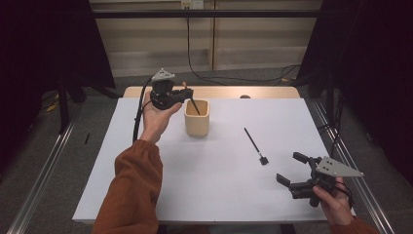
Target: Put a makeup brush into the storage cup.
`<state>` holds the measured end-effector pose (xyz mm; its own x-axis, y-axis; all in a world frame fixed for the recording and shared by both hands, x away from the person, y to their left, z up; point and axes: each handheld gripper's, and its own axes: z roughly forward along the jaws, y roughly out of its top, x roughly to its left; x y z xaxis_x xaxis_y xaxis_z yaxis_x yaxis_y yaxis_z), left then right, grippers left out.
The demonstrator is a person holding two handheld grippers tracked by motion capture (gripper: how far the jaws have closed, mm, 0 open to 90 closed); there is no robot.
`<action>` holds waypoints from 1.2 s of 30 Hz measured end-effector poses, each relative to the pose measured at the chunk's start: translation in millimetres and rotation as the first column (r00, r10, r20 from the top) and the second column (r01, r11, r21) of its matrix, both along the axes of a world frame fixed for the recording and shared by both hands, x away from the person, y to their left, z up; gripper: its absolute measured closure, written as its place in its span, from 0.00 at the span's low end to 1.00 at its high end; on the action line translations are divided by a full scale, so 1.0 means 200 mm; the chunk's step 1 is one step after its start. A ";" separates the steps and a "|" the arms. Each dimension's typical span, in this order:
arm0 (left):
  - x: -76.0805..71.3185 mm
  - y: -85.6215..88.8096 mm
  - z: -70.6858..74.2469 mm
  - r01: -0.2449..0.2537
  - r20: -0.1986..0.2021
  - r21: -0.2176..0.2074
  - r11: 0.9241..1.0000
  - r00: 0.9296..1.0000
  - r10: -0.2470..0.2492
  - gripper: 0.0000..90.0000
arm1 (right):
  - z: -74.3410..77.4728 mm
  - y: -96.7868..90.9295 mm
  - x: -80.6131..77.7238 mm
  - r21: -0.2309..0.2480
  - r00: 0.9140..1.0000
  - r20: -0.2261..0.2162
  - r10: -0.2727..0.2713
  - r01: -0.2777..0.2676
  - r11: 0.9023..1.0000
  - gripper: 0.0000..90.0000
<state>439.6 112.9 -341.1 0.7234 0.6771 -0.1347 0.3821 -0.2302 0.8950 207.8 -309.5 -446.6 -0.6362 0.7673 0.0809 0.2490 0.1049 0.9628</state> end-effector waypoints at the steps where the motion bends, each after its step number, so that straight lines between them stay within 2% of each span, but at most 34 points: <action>1: 0.00 0.00 -0.01 0.004 -0.003 0.006 1.000 1.000 -0.004 0.93 | 0.00 0.00 0.00 0.000 1.000 0.002 -0.001 0.001 1.000 0.00; 3: 0.00 -0.01 -0.02 0.007 -0.006 0.020 1.000 1.000 -0.006 0.93 | 0.00 0.00 0.00 -0.002 1.000 0.003 0.004 -0.004 1.000 0.00; 11: 0.00 -0.01 -0.06 0.000 -0.006 0.019 1.000 1.000 0.000 0.93 | 0.00 0.00 0.00 -0.001 1.000 0.003 0.001 -0.001 1.000 0.00; 15: 0.00 -0.03 -0.08 0.011 0.000 0.032 0.999 1.000 -0.011 0.93 | 0.00 0.00 0.00 -0.001 1.000 0.003 0.002 -0.002 1.000 0.00; 21: 0.00 -0.03 -0.11 -0.007 -0.004 0.025 1.000 1.000 0.007 0.93 | 0.00 0.00 0.00 0.000 1.000 -0.004 0.002 -0.002 1.000 0.00; 27: 0.00 -0.03 -0.13 0.000 -0.009 0.025 1.000 1.000 0.000 0.92 | -0.01 0.01 0.00 -0.002 1.000 -0.014 0.004 -0.004 1.000 0.00; 29: 0.00 -0.04 -0.13 -0.013 -0.003 0.023 1.000 1.000 0.013 0.84 | -0.01 0.01 0.00 -0.002 1.000 -0.014 0.005 -0.005 1.000 0.00; 31: 0.00 -0.05 -0.13 -0.031 0.010 0.035 0.999 0.999 0.030 0.59 | -0.01 0.00 0.00 -0.005 1.000 -0.017 0.006 -0.006 1.000 0.00; 36: 0.00 -0.04 -0.14 -0.063 0.023 0.019 0.998 0.998 0.063 0.34 | -0.01 0.00 0.00 -0.001 1.000 -0.014 0.005 -0.005 1.000 0.00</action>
<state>440.4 104.1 -368.8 0.6819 0.7238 -0.1052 0.3764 -0.2240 0.8990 208.4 -308.6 -447.8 -0.6389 0.7641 0.0891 0.2618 0.1071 0.9592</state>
